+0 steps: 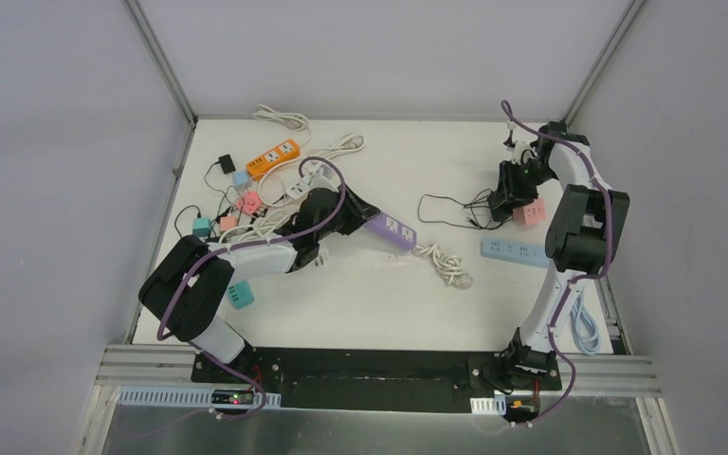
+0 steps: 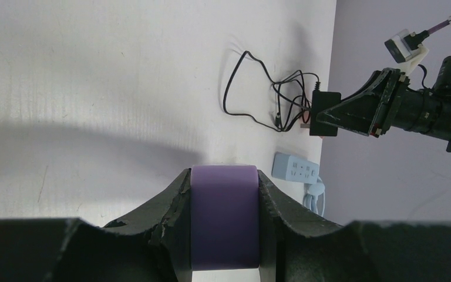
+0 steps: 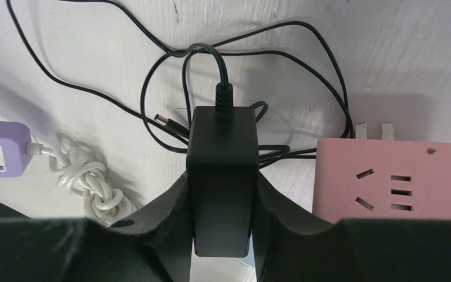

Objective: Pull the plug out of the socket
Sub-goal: Place the plug at the center of the board.

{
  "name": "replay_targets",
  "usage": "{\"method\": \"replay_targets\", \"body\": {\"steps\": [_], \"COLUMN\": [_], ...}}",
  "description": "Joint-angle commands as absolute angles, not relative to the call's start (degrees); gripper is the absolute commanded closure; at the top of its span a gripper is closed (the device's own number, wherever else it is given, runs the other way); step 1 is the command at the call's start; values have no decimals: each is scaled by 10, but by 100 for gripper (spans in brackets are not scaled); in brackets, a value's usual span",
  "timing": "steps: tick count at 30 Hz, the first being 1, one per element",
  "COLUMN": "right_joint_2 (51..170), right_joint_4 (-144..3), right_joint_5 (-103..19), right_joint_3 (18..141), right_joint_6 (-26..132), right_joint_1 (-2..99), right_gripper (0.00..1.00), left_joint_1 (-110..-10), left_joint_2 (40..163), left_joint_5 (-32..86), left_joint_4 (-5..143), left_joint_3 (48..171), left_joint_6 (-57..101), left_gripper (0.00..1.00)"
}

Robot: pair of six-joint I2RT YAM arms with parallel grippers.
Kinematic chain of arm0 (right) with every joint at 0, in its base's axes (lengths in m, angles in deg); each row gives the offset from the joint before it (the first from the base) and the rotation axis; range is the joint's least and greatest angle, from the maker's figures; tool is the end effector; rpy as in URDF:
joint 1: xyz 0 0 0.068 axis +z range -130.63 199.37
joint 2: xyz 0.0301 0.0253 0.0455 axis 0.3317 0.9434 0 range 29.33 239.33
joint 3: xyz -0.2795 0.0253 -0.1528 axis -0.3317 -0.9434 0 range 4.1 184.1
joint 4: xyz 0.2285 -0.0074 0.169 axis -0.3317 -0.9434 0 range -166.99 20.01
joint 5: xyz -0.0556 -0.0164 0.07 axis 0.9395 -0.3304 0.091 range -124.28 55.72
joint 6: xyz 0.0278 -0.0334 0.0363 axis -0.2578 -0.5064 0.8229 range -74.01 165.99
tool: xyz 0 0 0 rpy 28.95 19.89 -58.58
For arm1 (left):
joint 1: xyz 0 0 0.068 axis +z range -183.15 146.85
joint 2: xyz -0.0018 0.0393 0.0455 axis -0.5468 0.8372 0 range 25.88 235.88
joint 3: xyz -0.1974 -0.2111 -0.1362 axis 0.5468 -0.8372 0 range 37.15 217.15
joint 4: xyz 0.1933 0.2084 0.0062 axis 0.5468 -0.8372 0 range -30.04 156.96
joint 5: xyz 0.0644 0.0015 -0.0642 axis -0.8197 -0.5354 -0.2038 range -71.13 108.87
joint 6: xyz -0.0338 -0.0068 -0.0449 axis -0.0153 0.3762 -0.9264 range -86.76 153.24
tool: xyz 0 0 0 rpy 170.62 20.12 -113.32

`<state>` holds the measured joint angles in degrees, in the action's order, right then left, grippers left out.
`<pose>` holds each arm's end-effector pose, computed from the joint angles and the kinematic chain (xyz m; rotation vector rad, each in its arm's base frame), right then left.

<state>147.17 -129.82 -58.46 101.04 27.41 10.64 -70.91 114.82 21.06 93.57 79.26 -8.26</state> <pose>0.4536 -0.0533 0.2407 -0.2930 2.8233 0.5363 0.2747 -0.2148 0.2309 -0.0394 2.0457 -0.9401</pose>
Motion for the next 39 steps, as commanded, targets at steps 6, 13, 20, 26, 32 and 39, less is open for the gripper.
{"method": "replay_targets", "body": {"steps": [6, 13, 20, 26, 32, 39], "right_joint_2": [1468, 1464, 1442, 1412, 1366, 1332], "right_joint_4": [-1293, -1291, -1287, -1303, -1334, -1381], "right_joint_5": [-559, -553, -555, -560, -597, -689], "right_joint_3": [990, 979, 974, 985, 1017, 1052], "right_joint_6": [256, 256, 254, 243, 210, 163], "right_joint_1": [111, 110, 110, 110, 110, 113], "right_gripper": [82, 65, 35, 29, 29, 29], "left_joint_1": [-704, -704, -704, -704, -704, -698], "left_joint_2": [1147, 1144, 1141, 1138, 1133, 1139], "left_joint_5": [235, 238, 241, 244, 249, 289], "left_joint_4": [981, 980, 981, 982, 983, 1001], "left_joint_3": [826, 822, 819, 817, 815, 824], "left_joint_6": [-105, -111, -115, -114, -111, -116], "left_gripper": [100, 100, 100, 100, 100, 100]}}
